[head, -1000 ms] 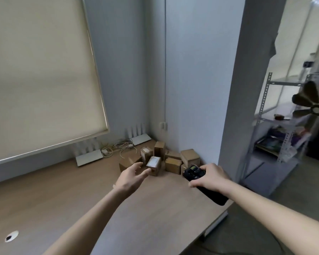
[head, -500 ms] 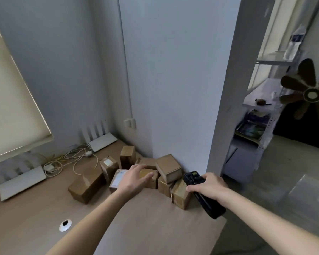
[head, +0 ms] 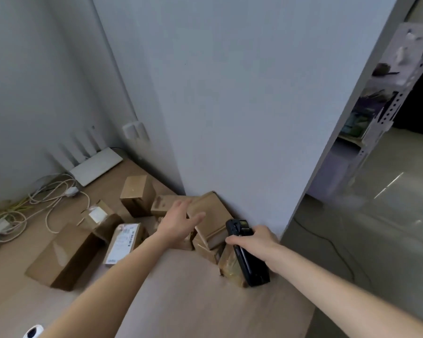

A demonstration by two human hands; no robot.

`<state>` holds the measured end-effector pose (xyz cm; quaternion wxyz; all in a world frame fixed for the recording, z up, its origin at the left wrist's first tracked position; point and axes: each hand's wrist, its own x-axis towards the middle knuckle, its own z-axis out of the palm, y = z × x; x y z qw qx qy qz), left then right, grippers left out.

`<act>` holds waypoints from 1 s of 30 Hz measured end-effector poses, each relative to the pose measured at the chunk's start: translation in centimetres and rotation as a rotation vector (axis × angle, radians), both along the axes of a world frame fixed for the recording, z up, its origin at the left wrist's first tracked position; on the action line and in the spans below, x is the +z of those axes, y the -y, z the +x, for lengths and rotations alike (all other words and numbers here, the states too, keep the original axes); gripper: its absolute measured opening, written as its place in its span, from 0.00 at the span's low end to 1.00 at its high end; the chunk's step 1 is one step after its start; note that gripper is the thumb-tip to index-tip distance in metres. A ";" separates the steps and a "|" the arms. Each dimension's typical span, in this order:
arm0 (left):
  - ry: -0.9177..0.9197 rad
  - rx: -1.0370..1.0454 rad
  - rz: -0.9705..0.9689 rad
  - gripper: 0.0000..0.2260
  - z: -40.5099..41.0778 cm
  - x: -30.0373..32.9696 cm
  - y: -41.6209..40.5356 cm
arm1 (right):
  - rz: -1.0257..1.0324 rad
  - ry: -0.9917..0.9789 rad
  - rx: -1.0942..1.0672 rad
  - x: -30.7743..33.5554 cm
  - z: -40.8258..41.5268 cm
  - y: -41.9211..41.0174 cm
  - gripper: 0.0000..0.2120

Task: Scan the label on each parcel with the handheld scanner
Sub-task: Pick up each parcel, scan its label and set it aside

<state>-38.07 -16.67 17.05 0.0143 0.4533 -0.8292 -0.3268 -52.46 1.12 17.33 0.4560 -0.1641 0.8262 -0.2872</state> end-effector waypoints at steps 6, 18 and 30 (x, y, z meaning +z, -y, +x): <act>0.037 0.006 0.023 0.33 -5.4 -4.1 3.2 | -0.059 0.088 -0.102 -3.6 -2.5 4.1 0.34; -0.026 0.225 0.158 0.20 -2.8 -2.8 2.6 | -0.201 0.196 -0.161 -2.7 -1.4 4.2 0.22; -0.486 0.415 0.313 0.30 18.6 9.5 -8.0 | -0.446 0.044 0.023 9.7 12.5 -1.7 0.25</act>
